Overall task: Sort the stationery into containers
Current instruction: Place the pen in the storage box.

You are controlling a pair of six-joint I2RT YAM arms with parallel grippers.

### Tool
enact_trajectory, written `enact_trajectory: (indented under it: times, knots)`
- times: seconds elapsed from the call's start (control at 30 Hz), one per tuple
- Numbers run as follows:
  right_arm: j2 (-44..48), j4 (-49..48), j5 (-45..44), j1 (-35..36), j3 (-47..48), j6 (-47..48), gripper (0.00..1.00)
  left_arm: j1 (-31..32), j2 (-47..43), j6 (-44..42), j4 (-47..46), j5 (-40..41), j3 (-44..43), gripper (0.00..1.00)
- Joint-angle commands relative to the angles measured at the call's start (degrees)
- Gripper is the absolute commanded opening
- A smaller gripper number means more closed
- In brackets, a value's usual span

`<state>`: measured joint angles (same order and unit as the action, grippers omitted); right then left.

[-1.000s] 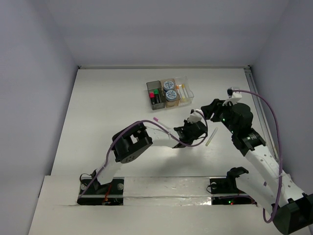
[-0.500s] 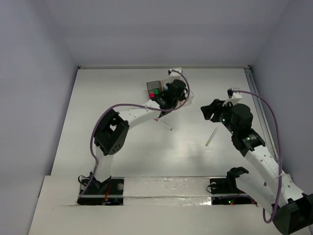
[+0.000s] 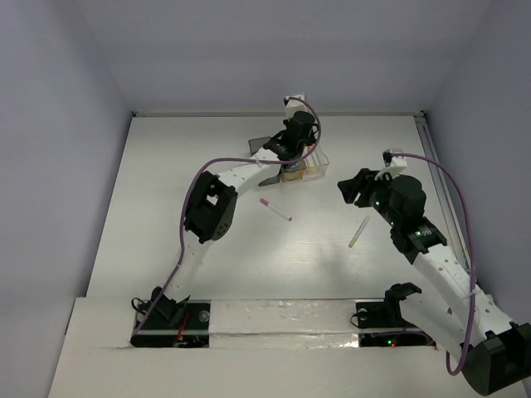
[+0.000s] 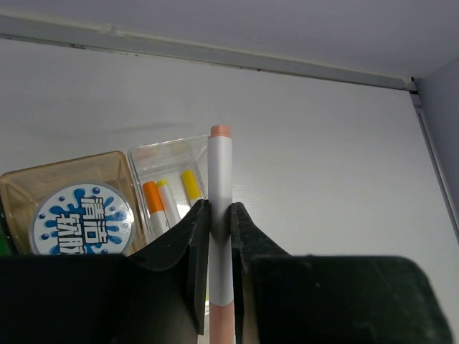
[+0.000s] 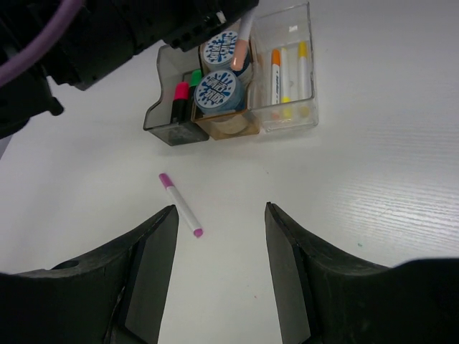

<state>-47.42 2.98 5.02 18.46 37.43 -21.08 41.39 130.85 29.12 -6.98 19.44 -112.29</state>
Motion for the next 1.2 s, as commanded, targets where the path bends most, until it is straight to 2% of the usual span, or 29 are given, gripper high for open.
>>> enact_trajectory:
  times: [0.0,0.3,0.5,0.6,0.73,0.93,1.03,1.17]
  knots:
    - [-0.31,-4.21,1.31,0.35,-0.08,-0.45,0.57,-0.25,1.33,1.28,0.74,-0.9,-5.21,0.0]
    - [-0.22,-4.3,1.31,0.35,-0.16,-0.36,0.57,-0.78,6.96,4.8,-0.75,-2.3,-9.0,0.0]
    - [-0.48,-4.3,0.96,0.35,-0.16,-0.19,0.58,-0.78,7.23,5.15,-2.33,-2.13,-6.19,0.0]
    - [-0.66,-4.3,0.7,0.35,-0.16,-0.01,0.57,-0.78,6.79,4.98,-3.3,-1.95,-4.43,0.05]
    - [-1.1,-4.21,0.26,0.35,-0.16,-0.01,0.58,-0.78,6.44,4.54,-4.09,-2.39,-3.55,0.24]
    - [-2.32,-3.16,-2.02,0.35,0.45,0.34,0.58,-0.78,3.99,2.7,-4.27,-3.27,-2.76,0.44]
    - [-3.73,-1.23,-4.13,0.35,0.8,0.16,0.58,-0.78,1.53,1.29,-4.53,-4.06,-1.97,0.5]
    - [-5.75,0.26,-7.82,0.35,1.15,-0.71,0.53,-0.78,-8.46,-1.26,-8.65,-5.64,5.38,0.52]
